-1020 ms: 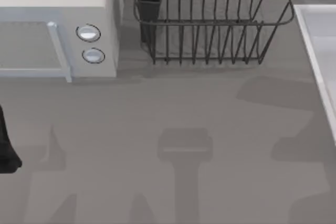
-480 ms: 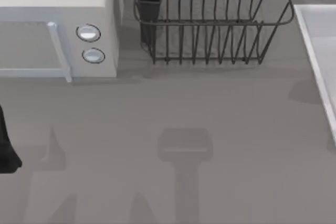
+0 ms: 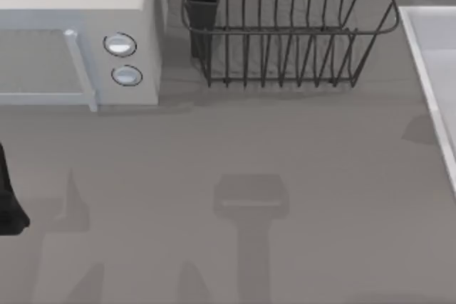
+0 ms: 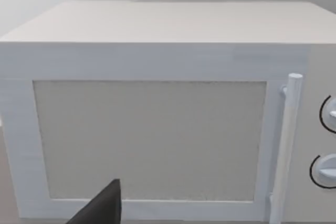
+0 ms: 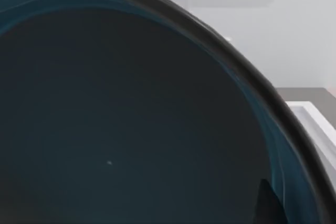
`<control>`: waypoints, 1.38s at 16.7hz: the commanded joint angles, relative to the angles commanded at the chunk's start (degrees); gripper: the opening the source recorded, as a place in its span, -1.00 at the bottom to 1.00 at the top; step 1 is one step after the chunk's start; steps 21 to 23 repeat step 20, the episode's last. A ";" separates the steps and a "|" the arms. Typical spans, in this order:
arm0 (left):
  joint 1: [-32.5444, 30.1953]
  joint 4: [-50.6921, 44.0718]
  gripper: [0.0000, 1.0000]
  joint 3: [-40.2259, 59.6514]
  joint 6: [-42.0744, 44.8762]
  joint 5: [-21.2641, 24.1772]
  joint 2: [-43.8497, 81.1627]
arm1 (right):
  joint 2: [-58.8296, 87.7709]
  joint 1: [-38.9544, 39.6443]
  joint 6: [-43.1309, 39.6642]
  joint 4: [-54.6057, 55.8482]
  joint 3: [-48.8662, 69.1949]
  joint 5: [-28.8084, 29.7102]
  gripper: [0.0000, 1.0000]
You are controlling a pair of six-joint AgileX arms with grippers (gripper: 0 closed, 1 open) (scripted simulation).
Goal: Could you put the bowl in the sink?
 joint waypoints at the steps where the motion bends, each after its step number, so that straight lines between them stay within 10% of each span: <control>1: 0.00 0.00 1.00 0.00 0.00 0.00 0.00 | 0.00 0.00 0.00 0.00 0.00 0.00 -1.00; 14: 0.00 0.00 1.00 0.00 0.00 0.00 0.00 | 0.00 0.00 0.00 0.00 0.00 0.00 0.96; 23: 0.00 0.00 1.00 0.00 0.00 0.00 0.00 | 0.00 0.00 0.00 0.00 0.00 0.00 1.00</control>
